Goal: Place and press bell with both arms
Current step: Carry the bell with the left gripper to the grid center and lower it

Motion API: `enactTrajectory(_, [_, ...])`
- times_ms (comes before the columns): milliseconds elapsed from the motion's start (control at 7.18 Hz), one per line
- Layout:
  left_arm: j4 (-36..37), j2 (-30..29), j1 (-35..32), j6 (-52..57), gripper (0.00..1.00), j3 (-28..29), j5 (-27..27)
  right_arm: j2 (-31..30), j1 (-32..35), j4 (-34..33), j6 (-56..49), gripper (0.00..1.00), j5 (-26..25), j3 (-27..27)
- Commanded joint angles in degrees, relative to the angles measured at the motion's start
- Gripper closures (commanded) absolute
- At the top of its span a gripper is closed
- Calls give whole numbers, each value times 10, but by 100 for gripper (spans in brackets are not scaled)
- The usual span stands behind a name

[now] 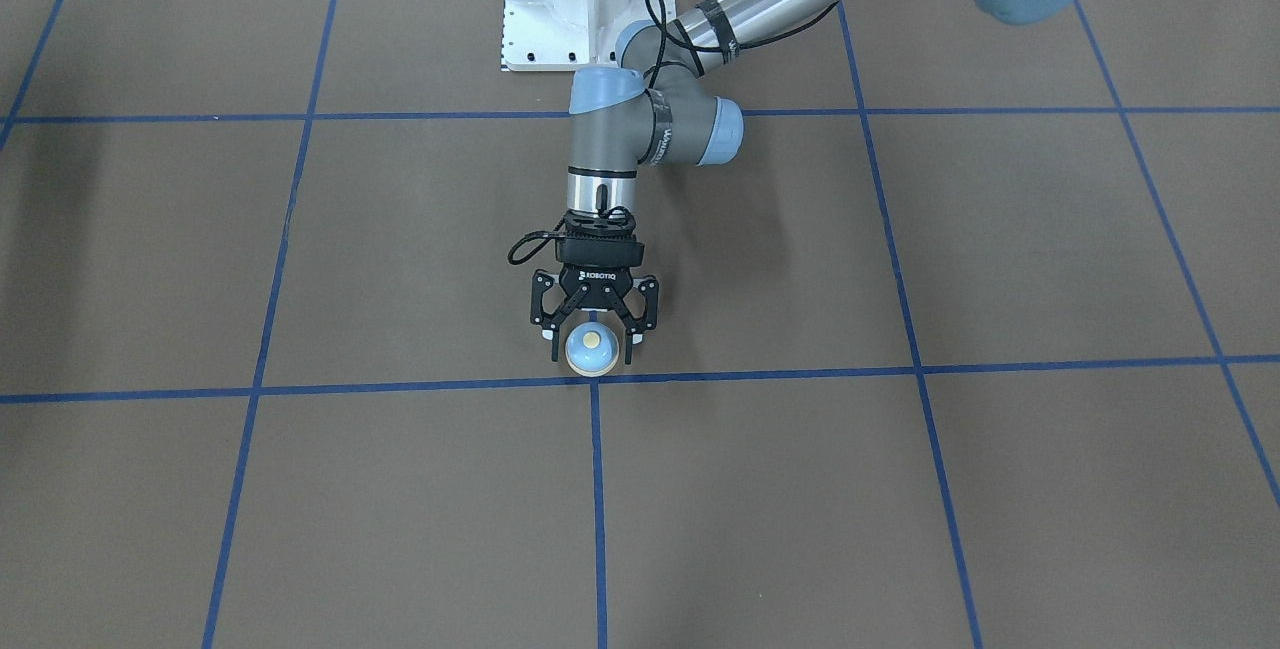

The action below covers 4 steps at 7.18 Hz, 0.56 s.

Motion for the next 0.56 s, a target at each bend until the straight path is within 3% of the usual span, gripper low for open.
enactTrajectory(0, [0, -6, -2, 2, 0, -18, -4, 4, 1, 4, 0, 0, 1, 3])
enactTrajectory(139, [4, -6, -27, 3, 0, -31, -13, 24, 0, 1, 20, 0, -2, 4])
enactTrajectory(418, [4, 8, -110, 76, 0, -51, -151, 93, -48, -1, 99, 0, -15, 0])
